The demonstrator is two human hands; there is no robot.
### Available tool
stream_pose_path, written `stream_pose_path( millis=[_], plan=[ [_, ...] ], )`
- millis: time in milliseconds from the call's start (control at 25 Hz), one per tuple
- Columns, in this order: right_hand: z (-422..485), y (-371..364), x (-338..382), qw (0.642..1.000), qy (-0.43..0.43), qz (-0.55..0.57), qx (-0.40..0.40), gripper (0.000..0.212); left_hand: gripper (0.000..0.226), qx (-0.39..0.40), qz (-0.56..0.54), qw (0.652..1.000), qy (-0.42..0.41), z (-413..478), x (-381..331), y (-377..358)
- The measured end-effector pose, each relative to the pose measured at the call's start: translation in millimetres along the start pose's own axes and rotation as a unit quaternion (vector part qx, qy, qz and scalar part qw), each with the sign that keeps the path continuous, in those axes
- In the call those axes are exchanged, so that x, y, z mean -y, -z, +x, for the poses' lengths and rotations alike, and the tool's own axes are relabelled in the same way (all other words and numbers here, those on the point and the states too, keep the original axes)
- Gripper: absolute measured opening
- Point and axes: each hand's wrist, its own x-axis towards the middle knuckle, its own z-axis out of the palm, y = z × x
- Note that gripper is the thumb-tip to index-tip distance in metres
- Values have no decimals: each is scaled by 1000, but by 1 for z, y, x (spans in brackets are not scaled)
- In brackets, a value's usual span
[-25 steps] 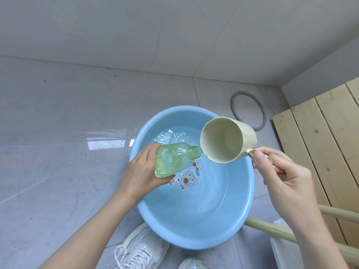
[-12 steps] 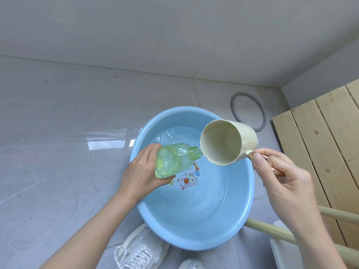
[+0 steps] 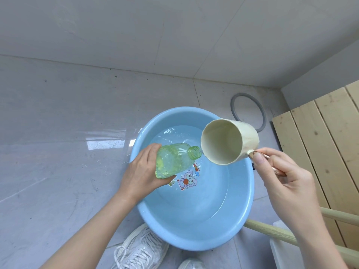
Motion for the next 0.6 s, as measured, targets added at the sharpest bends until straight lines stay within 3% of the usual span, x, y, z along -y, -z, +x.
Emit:
stream_pose_path(
  millis=[600],
  plan=[
    [2,-2,0,999,31,-22,-3,23,90,9,4,1000,-1,-1,2,-1]
  ],
)
